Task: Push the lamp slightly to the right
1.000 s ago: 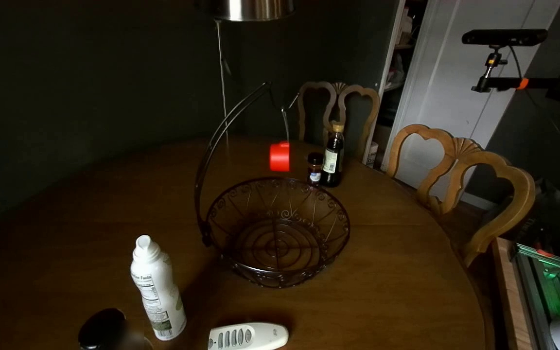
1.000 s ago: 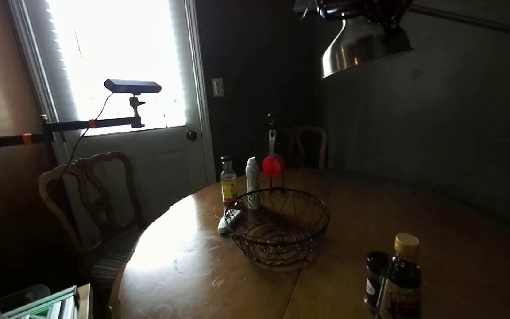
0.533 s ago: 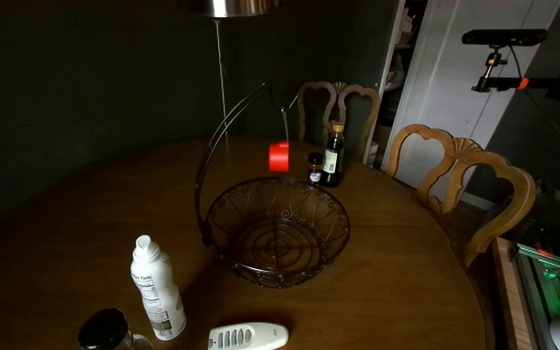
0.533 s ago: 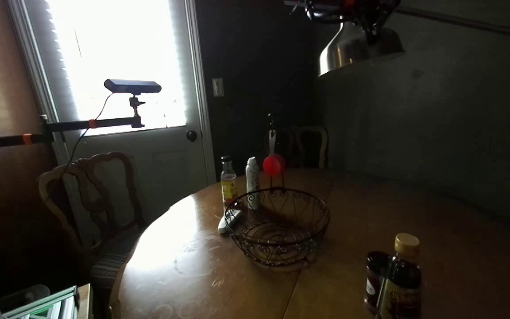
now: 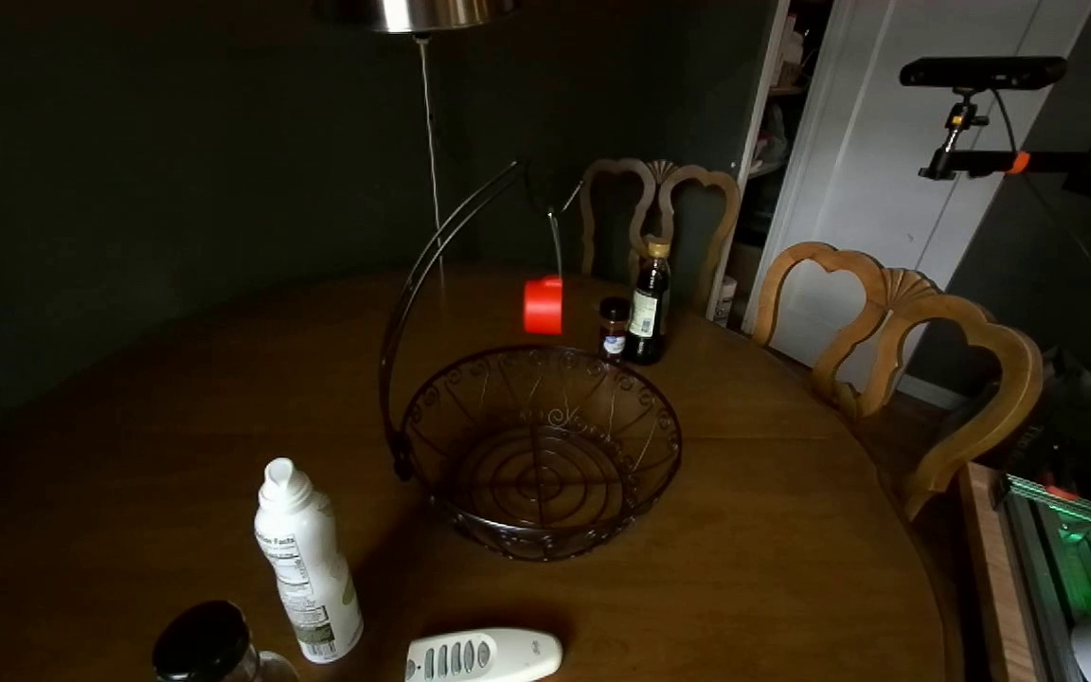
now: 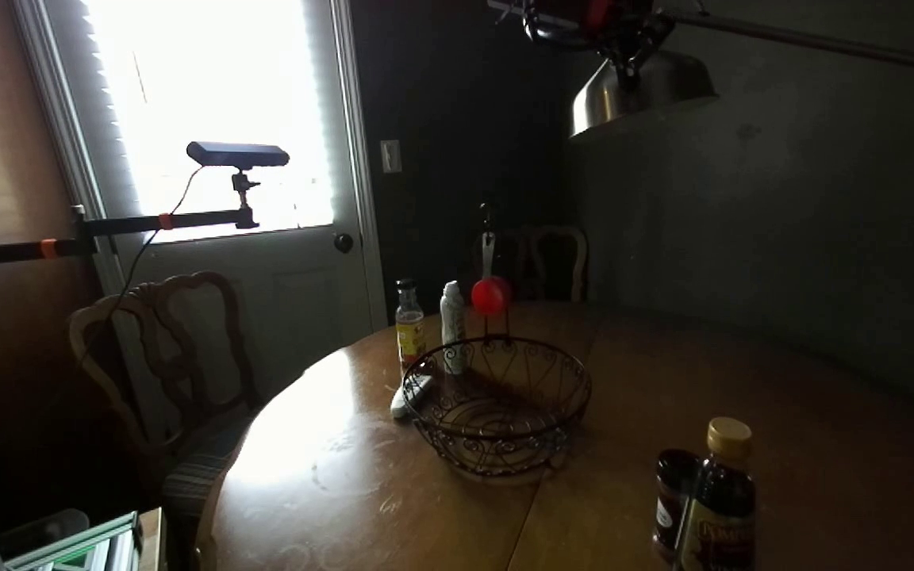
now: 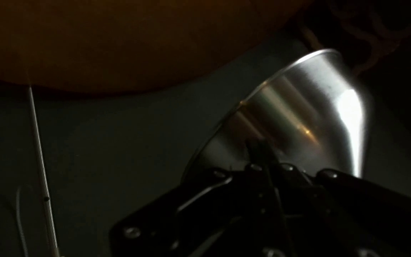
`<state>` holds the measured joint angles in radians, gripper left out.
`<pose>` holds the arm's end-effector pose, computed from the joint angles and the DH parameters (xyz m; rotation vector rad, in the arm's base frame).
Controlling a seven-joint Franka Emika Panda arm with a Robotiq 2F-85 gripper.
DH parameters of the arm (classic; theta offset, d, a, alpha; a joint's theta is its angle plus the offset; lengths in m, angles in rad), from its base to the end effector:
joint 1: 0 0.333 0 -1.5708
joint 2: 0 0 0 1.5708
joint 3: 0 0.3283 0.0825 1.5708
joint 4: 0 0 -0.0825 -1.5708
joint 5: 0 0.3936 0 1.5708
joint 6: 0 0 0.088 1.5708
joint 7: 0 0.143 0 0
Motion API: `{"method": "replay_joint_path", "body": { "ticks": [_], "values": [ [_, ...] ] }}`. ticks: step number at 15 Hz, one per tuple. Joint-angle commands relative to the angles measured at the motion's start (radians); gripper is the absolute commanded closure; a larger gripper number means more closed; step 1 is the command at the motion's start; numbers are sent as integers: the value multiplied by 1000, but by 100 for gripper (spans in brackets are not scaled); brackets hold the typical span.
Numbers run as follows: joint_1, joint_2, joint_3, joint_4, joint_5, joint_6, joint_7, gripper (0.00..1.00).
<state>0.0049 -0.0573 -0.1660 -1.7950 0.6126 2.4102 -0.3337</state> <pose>0.6187 -0.0857 0.6294 -2.5617 0.1941 -1.0427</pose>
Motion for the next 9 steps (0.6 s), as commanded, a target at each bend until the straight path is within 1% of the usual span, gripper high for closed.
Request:
{"method": "replay_joint_path", "body": {
  "ticks": [1, 5, 9],
  "values": [
    [-14, -1, 34, 5, 36, -35, -11, 100],
    [-7, -1, 58, 11, 71, -44, -22, 100],
    [3, 16, 92, 19, 75, -10, 5, 100]
  ]
}}
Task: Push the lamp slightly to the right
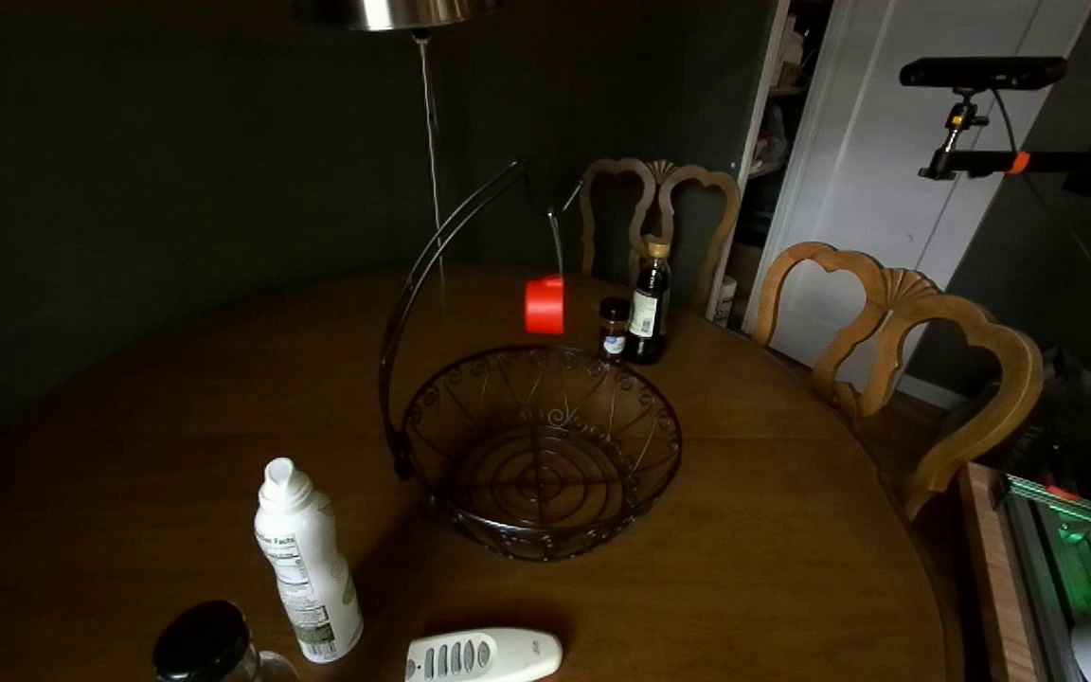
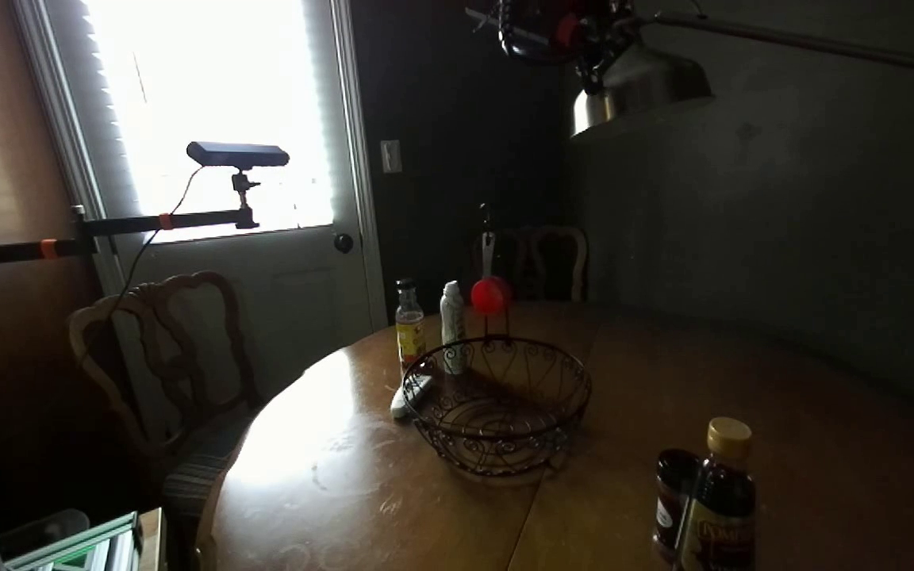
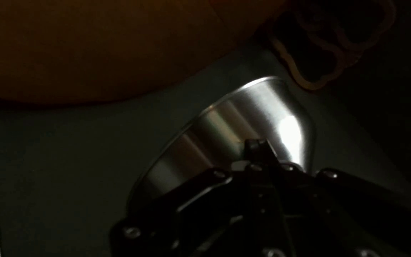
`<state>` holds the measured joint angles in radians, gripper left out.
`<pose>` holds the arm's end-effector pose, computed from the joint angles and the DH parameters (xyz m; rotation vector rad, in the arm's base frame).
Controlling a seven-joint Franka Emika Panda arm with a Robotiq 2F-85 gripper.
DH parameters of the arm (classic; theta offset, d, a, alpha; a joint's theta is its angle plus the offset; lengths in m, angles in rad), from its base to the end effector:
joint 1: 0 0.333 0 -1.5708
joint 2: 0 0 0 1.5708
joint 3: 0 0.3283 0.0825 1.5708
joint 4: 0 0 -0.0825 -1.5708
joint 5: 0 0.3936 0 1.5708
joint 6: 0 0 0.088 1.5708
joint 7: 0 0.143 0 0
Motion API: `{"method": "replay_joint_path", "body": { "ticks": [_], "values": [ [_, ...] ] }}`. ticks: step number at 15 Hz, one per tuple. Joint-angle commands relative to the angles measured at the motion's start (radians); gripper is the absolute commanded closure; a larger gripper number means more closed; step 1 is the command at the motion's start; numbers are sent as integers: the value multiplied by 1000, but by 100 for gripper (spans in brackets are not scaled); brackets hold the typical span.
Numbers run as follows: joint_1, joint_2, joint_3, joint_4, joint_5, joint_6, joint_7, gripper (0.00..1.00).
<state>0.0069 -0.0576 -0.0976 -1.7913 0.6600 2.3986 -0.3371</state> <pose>0.6229 -0.0386 0.6314 -2.5109 0.1217 -1.0041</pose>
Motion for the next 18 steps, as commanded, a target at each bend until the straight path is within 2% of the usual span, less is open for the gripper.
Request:
{"method": "replay_joint_path", "body": {
  "ticks": [1, 4, 5, 16, 18],
  "values": [
    [3, 24, 31, 19, 25, 10, 19, 100],
    [4, 51, 51, 32, 15, 60, 59, 100],
    [-4, 20, 47, 11, 0, 30, 31, 99],
    [-4, 36, 57, 22, -1, 47, 48, 100],
    [-8, 43, 56, 27, -44, 65, 78, 100]
  ]
}}
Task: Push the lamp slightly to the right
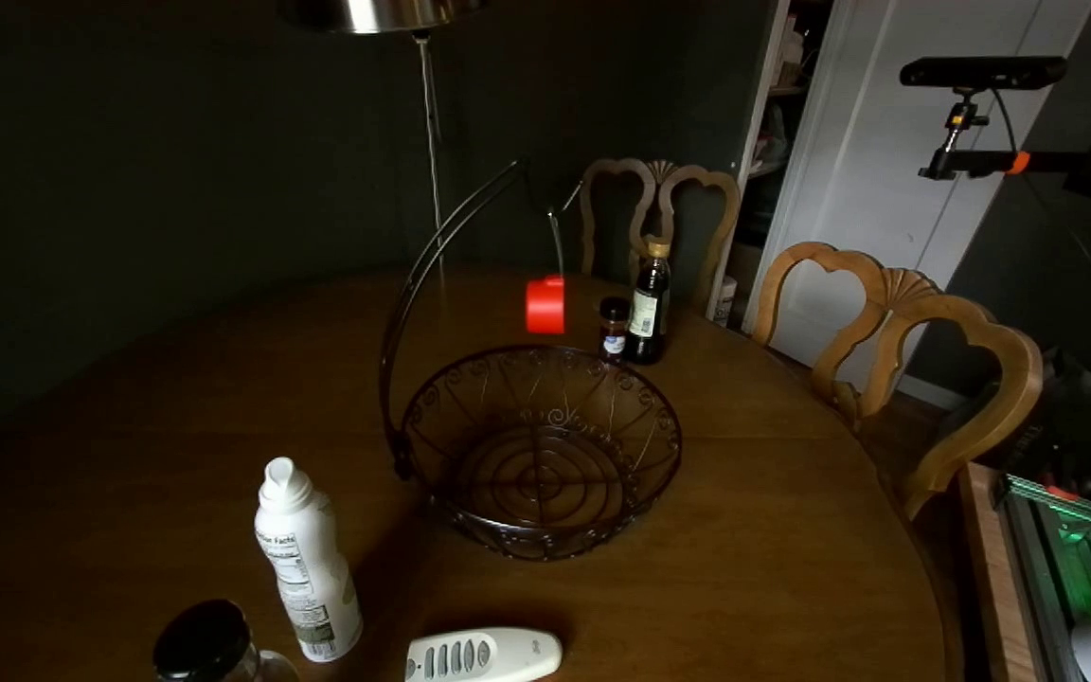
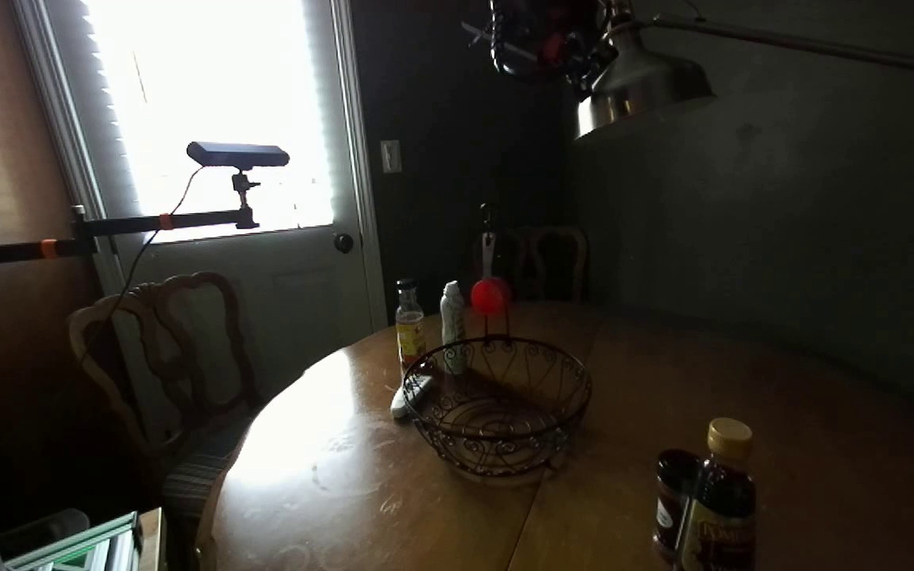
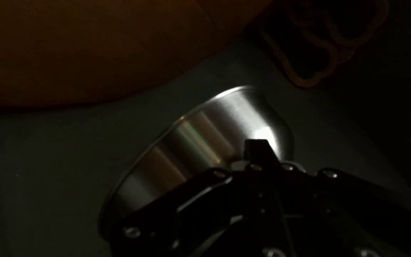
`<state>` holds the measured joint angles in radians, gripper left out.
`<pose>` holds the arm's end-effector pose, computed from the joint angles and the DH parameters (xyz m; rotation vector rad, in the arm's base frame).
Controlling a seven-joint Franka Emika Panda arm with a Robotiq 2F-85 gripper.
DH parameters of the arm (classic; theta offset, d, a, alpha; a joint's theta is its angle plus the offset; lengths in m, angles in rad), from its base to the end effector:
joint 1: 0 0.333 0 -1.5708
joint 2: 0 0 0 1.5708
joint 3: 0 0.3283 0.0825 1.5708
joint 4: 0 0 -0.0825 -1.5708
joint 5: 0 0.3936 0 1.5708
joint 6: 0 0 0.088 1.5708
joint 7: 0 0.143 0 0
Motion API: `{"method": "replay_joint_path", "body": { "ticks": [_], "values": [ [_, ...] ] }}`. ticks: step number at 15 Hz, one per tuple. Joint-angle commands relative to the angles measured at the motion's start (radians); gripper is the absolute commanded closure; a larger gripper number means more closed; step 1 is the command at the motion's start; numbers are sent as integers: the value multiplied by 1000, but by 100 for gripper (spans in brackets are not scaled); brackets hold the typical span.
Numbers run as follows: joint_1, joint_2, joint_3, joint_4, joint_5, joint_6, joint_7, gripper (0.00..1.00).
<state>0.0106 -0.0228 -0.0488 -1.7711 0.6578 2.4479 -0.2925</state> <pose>0.6373 -0.0101 0.6269 -2.4925 0.1345 -1.0105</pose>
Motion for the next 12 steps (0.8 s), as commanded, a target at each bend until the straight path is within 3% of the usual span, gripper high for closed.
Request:
{"method": "replay_joint_path", "body": {
  "ticks": [1, 7, 12],
  "values": [
    [-13, 8, 6, 12, -42, 13, 37, 100],
    [-19, -51, -1, 10, -13, -107, 164, 100],
    [-61, -60, -16, -6, -275, -52, 329, 100]
  ]
}}
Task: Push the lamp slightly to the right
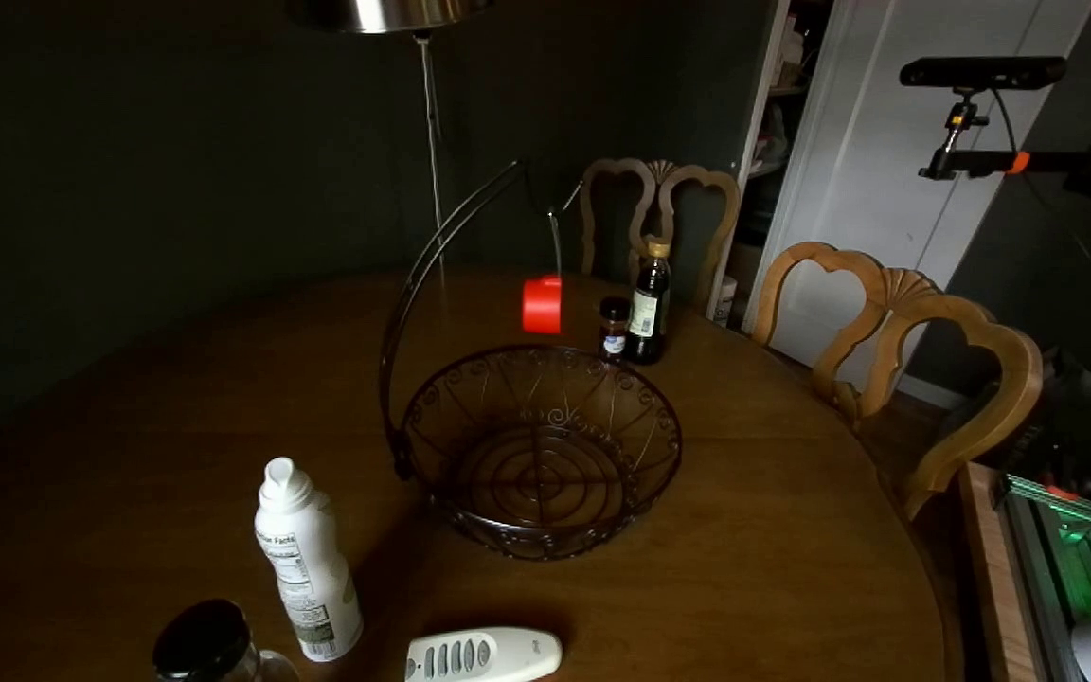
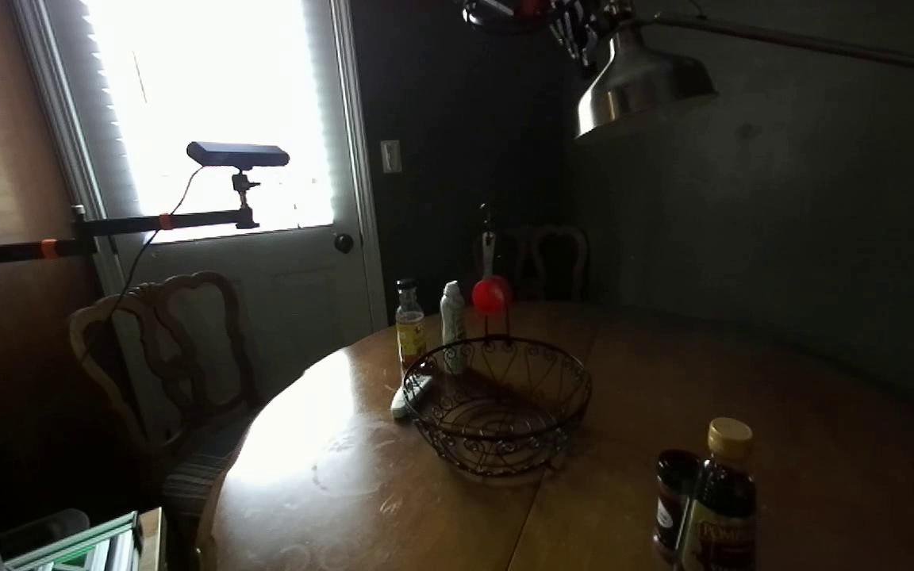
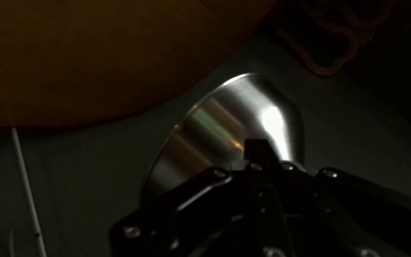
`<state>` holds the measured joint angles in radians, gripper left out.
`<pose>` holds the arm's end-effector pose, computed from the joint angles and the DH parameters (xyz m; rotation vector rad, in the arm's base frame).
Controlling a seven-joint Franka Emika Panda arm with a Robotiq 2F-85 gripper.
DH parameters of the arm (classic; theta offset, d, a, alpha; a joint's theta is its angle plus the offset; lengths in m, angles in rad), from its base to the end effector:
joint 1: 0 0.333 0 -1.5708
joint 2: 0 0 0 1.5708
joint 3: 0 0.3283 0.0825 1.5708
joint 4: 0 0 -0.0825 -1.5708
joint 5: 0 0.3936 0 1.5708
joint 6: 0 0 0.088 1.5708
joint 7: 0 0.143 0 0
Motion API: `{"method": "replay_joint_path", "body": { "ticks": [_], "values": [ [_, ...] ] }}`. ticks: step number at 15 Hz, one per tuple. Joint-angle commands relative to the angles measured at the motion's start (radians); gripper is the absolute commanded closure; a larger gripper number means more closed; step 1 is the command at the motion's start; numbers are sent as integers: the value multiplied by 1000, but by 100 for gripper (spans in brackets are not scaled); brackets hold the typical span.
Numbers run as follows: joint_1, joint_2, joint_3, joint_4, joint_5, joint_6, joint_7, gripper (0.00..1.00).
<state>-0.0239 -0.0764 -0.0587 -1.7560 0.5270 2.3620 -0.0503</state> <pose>0.6159 -0.0332 0.6556 -2.5167 0.3567 -0.9367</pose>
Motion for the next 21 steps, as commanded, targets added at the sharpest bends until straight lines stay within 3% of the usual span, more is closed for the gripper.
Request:
{"method": "replay_joint_path", "body": {
  "ticks": [1, 4, 6, 12, 21],
  "values": [
    [-34, 3, -10, -16, -182, 48, 101, 100],
    [-47, 37, -14, 2, -279, 117, 128, 100],
    [-44, 63, -12, 10, -284, 172, 108, 100],
    [-18, 139, 24, 28, -157, 242, 15, 100],
    [-10, 219, 111, 93, 167, 263, -255, 100]
  ]
}}
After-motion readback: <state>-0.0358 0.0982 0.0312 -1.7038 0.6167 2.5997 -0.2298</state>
